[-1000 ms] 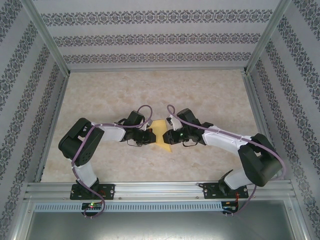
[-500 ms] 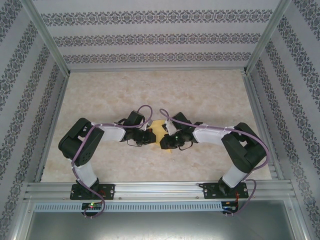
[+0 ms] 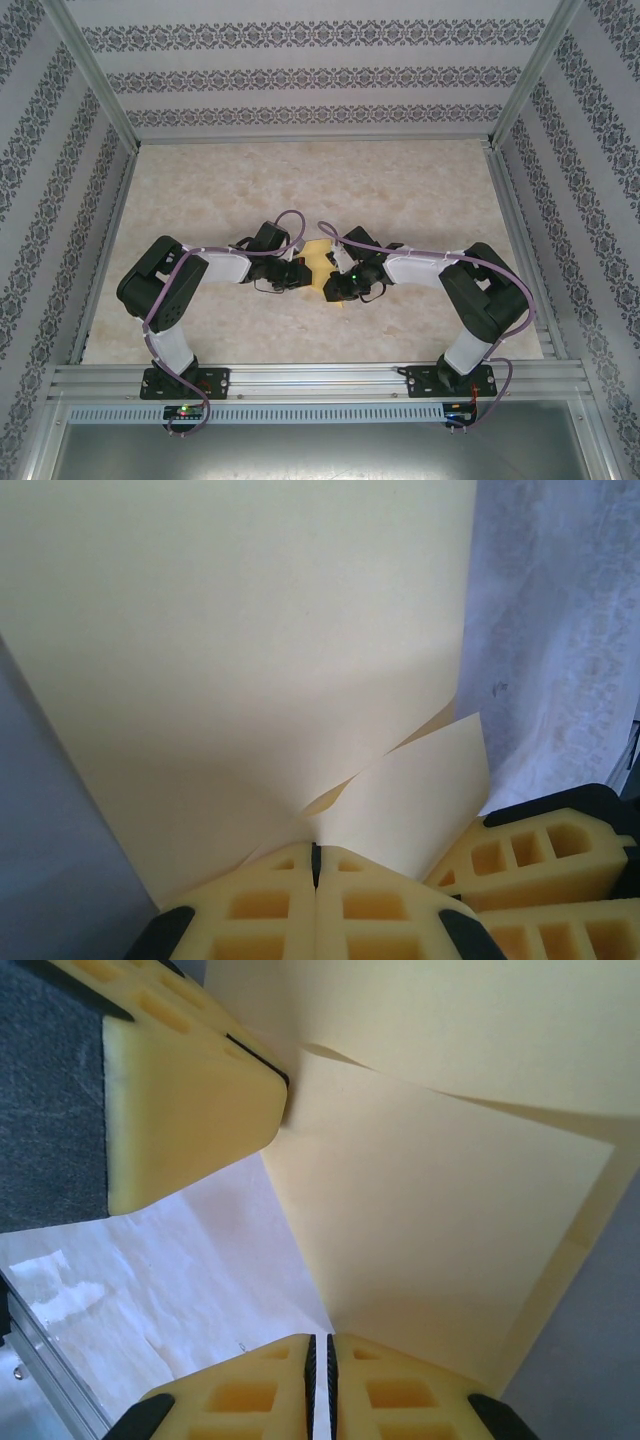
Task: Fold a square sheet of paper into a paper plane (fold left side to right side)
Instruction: Third fold the triangle at the center of the table.
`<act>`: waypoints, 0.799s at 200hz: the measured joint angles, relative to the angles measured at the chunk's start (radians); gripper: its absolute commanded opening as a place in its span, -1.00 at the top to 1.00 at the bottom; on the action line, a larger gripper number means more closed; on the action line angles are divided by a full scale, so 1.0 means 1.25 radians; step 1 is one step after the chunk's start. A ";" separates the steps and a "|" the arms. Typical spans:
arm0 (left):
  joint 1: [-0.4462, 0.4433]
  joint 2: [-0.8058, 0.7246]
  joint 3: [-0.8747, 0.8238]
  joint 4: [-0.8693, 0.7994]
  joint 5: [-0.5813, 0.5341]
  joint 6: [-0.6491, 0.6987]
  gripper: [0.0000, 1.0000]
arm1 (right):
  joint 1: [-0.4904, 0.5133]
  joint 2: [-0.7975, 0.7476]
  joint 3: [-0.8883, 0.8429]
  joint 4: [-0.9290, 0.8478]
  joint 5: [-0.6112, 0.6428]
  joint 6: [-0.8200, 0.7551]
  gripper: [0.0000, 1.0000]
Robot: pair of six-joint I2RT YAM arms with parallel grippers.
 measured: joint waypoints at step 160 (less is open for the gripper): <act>-0.003 0.000 0.007 -0.019 -0.001 0.014 0.90 | -0.001 0.000 -0.014 -0.015 0.007 -0.004 0.74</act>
